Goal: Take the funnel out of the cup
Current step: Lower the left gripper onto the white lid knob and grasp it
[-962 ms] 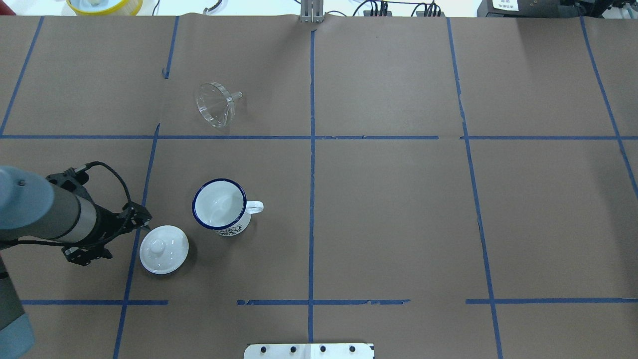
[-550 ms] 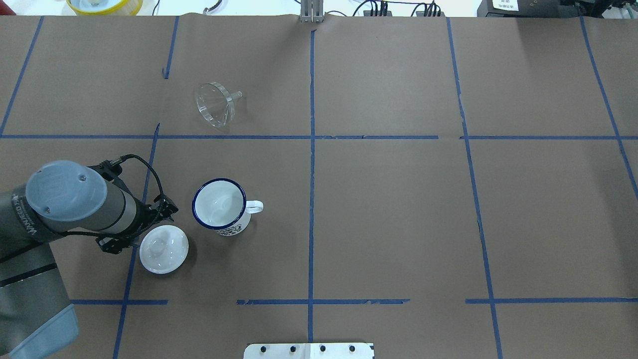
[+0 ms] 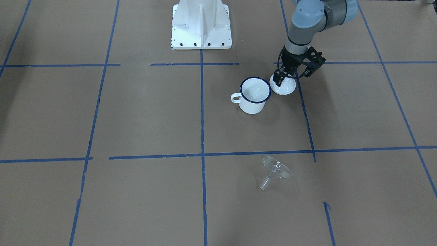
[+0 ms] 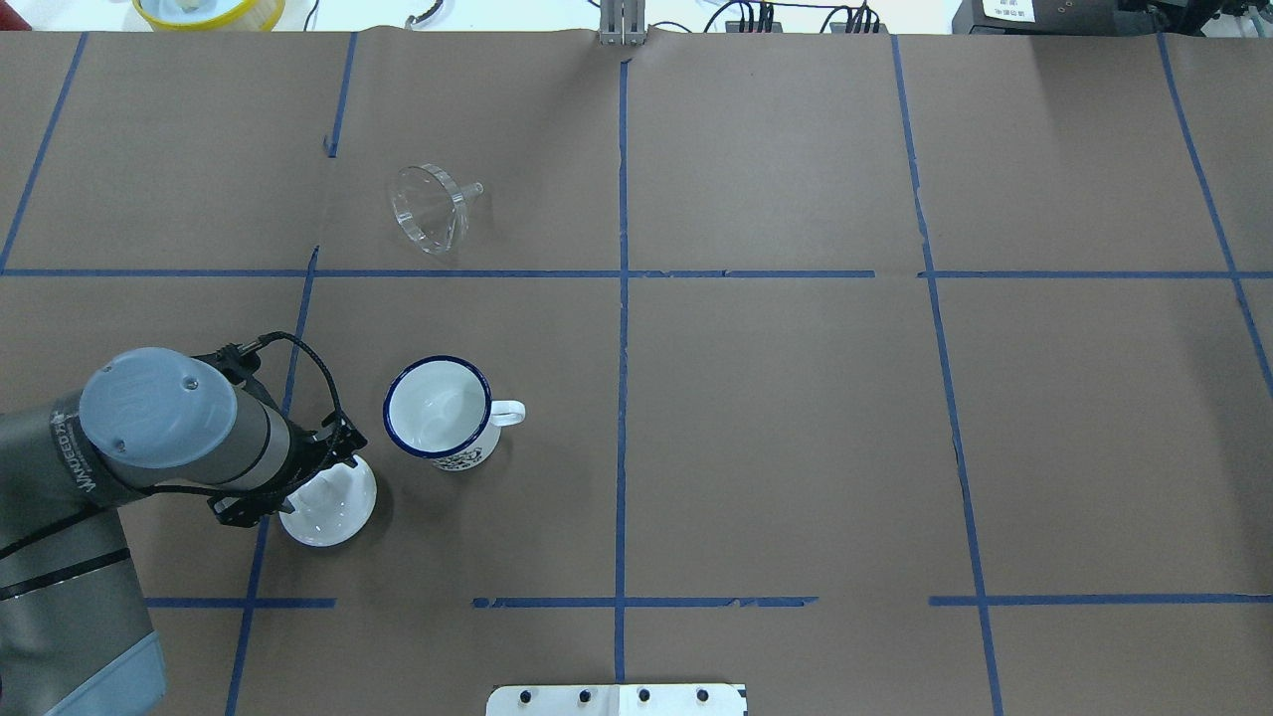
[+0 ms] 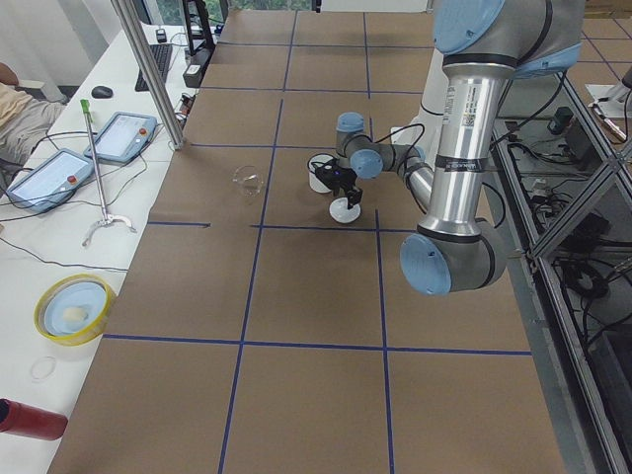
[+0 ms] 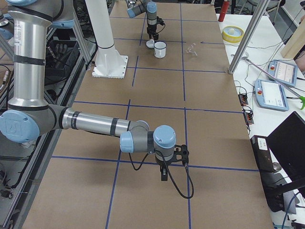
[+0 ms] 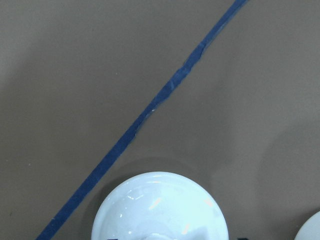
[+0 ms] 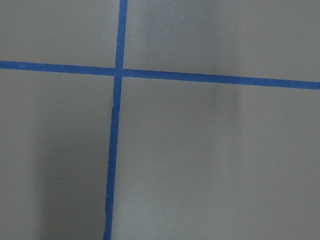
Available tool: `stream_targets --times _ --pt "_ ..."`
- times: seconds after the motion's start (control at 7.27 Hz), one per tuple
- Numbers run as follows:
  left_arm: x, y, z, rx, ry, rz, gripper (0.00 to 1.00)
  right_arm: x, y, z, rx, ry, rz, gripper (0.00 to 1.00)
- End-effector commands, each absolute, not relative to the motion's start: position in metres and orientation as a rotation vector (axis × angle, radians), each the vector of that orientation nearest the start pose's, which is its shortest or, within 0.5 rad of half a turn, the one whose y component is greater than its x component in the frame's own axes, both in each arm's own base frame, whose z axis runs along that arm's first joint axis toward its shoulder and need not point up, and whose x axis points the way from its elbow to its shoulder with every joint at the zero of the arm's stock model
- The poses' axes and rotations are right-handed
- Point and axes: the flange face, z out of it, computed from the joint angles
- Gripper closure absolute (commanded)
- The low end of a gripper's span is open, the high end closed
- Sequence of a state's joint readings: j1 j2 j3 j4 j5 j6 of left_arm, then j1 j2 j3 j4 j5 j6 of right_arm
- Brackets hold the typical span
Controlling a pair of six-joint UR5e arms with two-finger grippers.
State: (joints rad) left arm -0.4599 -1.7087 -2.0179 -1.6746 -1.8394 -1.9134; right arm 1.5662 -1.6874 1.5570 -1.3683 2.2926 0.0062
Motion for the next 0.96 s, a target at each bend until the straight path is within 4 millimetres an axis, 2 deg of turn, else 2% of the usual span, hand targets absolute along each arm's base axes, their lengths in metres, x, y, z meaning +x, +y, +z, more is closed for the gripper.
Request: stream_targets --times 0.0,0.14,0.28,0.41,0.69,0.83 --pt "0.418 -0.317 0.386 -0.230 0.732 -0.664 0.31 0.065 -0.445 0.702 0.067 -0.723 -0.025 0.00" --pt "0.418 -0.317 0.385 -0.230 0.740 -0.663 0.53 0.066 -0.445 0.703 0.065 -0.721 -0.025 0.00" --pt "0.418 -0.317 0.385 -0.229 0.740 -0.662 0.91 0.065 -0.445 0.703 0.065 -0.723 -0.025 0.00" --pt "0.418 -0.318 0.384 -0.228 0.741 -0.663 1.00 0.066 -0.445 0.703 0.065 -0.721 -0.025 0.00" --pt "0.404 -0.317 0.366 -0.219 0.761 -0.661 1.00 0.065 -0.445 0.703 0.065 -0.723 -0.025 0.00" --pt "0.380 -0.306 0.345 -0.219 0.749 -0.663 1.00 0.065 -0.445 0.702 0.067 -0.723 -0.025 0.00"
